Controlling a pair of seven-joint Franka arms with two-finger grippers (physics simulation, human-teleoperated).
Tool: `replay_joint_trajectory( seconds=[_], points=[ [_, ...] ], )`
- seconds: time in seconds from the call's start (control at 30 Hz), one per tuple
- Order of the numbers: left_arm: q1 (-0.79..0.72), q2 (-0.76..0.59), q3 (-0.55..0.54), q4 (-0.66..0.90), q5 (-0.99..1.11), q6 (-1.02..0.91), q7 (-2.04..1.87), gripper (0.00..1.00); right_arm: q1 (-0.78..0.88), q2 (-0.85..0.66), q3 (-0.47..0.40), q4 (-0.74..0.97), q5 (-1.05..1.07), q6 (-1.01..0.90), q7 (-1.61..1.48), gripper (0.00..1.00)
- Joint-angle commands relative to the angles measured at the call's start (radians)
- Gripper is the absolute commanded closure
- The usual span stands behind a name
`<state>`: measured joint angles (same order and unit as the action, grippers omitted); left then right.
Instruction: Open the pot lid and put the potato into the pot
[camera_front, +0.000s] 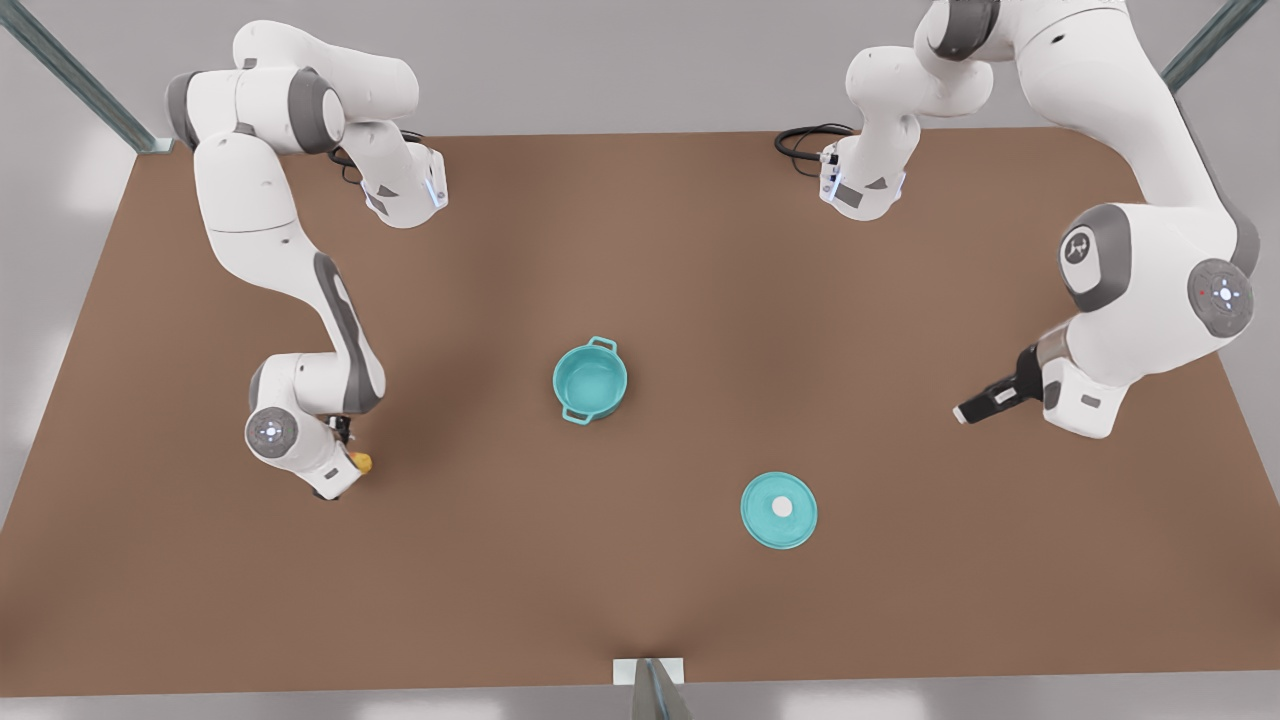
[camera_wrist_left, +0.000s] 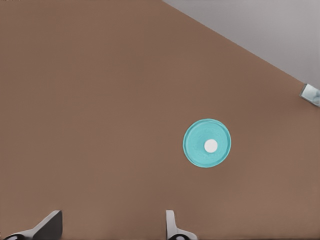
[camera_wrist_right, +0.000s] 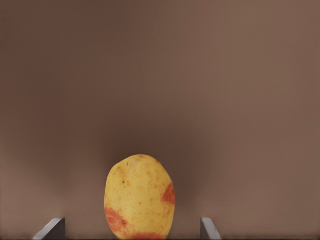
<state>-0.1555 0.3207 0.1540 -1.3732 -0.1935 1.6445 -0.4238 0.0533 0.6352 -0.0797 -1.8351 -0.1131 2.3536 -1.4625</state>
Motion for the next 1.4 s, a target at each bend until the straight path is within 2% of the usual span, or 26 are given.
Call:
replay_joint_trajectory(
  seconds=[0.0,0.13,0.2,0.27,0.43,0.53,0.57,0.67,0.73,1.07,1.37],
  points=[
    [0.001,0.015,0.001,0.006,-0.003,-0.022,0.359,0.00,-0.001,-0.002,0.001,0.000,0.001,0.000,-0.064,0.00],
    [-0.007,0.012,-0.004,-0.017,-0.015,-0.166,0.358,0.00,0.016,0.000,0.008,0.000,0.012,0.000,-0.058,0.00],
    [-0.006,0.001,-0.001,-0.044,-0.057,-0.161,0.349,0.00,0.023,0.001,0.008,0.000,0.012,0.000,-0.052,0.00],
    [-0.007,-0.051,-0.002,-0.135,-0.066,-0.097,0.349,0.00,0.025,0.003,0.008,0.002,0.012,0.001,-0.052,0.00],
    [-0.007,-0.049,-0.002,-0.144,-0.066,-0.123,0.335,0.00,0.029,0.024,0.008,0.008,0.010,0.027,-0.052,0.02],
    [-0.007,-0.051,-0.002,-0.153,-0.064,-0.130,0.333,0.00,0.033,0.024,0.008,0.011,0.010,0.029,-0.053,0.09],
    [-0.007,-0.052,-0.002,-0.159,-0.066,-0.132,0.333,0.00,0.033,0.024,0.008,0.013,0.010,0.029,-0.058,0.13],
    [-0.007,-0.054,-0.002,-0.161,-0.064,-0.132,0.333,0.00,0.039,0.024,0.009,0.013,0.010,0.027,-0.064,0.37],
    [-0.007,-0.052,-0.004,-0.161,-0.064,-0.132,0.332,0.00,0.039,0.023,0.009,0.013,0.010,0.026,-0.065,0.41],
    [-0.022,-0.051,-0.005,-0.159,-0.058,-0.127,0.307,0.00,0.040,-0.008,0.009,0.011,0.012,0.013,-0.101,0.48],
    [-0.022,-0.052,-0.004,-0.149,-0.055,-0.097,0.307,0.00,0.049,-0.072,0.086,0.011,0.013,-0.042,-0.111,0.48]
  ],
)
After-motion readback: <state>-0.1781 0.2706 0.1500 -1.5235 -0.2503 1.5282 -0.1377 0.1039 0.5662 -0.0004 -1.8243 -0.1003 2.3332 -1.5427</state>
